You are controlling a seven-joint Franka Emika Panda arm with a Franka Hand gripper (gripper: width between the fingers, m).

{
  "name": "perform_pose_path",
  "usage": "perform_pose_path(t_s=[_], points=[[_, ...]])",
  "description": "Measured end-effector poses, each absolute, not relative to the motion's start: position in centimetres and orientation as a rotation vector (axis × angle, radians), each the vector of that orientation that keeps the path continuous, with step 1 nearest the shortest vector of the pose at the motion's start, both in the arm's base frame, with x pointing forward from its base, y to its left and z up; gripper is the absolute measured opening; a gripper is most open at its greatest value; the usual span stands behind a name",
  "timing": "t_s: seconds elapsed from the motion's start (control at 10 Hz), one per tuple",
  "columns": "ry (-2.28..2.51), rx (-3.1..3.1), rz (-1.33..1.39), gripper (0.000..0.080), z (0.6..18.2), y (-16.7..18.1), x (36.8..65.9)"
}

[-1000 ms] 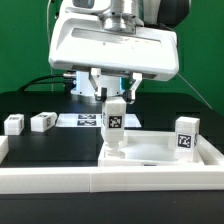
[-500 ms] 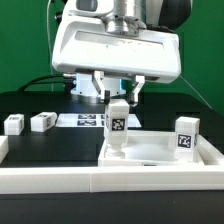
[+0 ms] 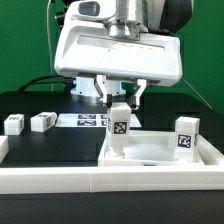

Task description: Assemble square table

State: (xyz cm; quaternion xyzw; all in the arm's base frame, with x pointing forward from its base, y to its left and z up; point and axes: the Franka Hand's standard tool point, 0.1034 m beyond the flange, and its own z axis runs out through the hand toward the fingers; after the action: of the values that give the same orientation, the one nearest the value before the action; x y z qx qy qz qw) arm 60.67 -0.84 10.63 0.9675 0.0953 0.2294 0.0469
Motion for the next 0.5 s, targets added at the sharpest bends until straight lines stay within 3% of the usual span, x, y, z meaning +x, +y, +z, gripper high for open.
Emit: perform_pose_path(t_s=[0.5], points=[[0.293, 2.940, 0.717, 0.0287, 10.23, -0.85, 60.72]])
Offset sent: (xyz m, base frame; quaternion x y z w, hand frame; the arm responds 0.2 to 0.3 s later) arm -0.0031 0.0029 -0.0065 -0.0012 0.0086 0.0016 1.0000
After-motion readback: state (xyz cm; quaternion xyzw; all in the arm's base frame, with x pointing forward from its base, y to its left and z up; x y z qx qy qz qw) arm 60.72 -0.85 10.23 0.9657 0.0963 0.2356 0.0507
